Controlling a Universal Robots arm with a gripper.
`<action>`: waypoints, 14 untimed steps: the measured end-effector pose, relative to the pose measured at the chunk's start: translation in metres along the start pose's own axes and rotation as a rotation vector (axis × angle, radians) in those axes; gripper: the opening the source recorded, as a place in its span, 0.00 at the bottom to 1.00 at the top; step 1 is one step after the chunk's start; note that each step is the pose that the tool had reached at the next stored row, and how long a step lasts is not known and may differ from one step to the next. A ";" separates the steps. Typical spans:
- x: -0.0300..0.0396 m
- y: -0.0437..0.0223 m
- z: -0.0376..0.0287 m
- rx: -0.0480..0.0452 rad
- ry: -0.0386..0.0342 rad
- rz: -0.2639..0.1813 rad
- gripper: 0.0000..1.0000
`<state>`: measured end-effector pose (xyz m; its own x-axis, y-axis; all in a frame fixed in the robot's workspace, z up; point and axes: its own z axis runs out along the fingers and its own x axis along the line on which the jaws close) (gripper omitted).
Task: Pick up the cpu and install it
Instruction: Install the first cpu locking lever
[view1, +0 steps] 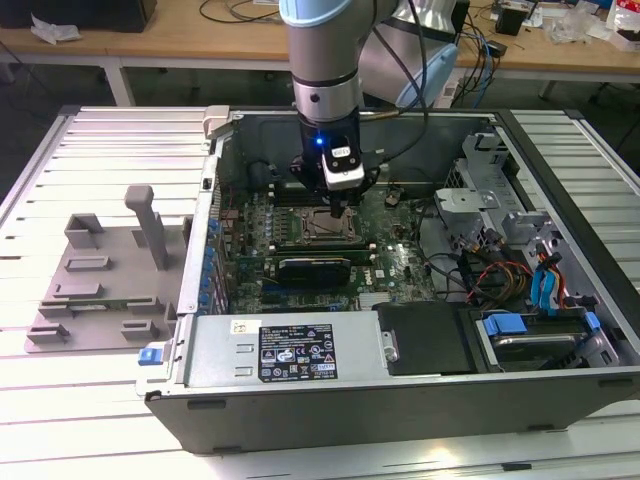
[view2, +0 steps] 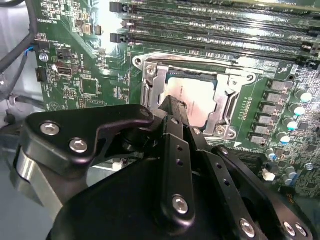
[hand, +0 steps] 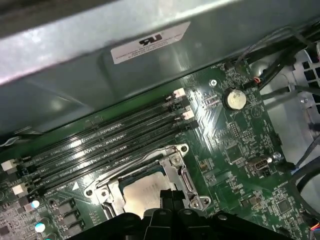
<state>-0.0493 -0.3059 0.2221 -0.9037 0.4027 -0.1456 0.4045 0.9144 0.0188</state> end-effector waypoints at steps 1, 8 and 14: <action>-0.0004 0.0001 0.0002 0.0120 0.0270 -0.001 0.11; -0.0019 0.0008 0.0009 0.0530 0.1191 -0.012 0.11; -0.0081 0.0036 0.0030 0.0430 0.1178 -0.129 0.11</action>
<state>-0.0401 -0.3060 0.2204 -0.9576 0.2868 -0.0272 0.2877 0.9571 -0.0352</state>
